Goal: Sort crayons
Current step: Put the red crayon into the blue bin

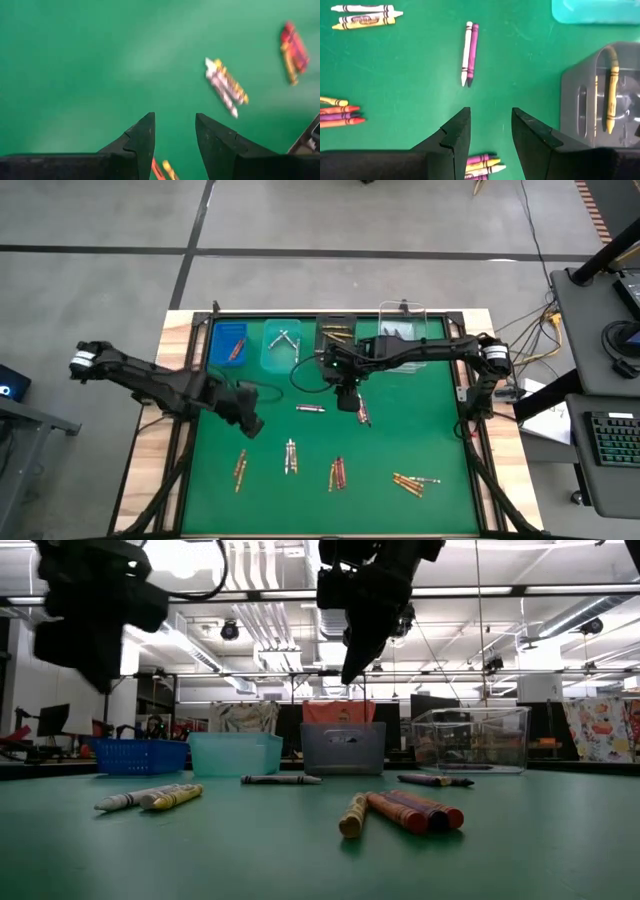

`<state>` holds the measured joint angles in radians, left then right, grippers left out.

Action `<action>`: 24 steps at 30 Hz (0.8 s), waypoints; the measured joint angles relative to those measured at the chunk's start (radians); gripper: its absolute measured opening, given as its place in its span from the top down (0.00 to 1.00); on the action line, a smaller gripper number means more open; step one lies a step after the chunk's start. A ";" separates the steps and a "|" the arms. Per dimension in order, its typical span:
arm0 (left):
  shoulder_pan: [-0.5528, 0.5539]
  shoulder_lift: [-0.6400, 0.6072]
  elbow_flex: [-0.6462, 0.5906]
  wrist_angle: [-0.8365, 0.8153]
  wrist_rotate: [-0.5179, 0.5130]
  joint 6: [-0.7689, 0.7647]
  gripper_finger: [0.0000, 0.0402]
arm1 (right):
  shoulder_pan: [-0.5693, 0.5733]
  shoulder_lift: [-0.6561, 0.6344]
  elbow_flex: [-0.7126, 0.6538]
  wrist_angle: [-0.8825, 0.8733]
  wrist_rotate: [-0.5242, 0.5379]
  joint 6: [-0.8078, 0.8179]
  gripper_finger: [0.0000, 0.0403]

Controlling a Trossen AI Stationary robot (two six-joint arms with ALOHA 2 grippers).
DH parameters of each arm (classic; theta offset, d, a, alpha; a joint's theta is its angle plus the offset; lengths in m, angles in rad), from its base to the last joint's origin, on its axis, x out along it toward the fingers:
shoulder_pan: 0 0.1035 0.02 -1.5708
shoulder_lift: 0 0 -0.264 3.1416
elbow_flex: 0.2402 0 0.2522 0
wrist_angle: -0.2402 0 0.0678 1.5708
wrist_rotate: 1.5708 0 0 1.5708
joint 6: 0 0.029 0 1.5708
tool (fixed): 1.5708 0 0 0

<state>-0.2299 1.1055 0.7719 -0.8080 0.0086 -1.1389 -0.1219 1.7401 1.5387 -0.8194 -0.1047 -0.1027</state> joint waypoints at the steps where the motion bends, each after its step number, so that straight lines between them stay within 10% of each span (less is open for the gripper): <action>1: -0.035 0.014 0.000 -0.002 0.000 -0.040 0.69 | 0.000 0.000 0.000 0.006 0.000 -0.002 0.67; 24: -0.346 0.369 0.000 -0.022 -0.001 -0.454 0.69 | 0.035 0.000 -0.002 0.025 0.000 0.017 0.67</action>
<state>-0.5758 1.4746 0.7719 -0.8295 0.0074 -1.5934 -0.0868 1.7401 1.5372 -0.7942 -0.1051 -0.0856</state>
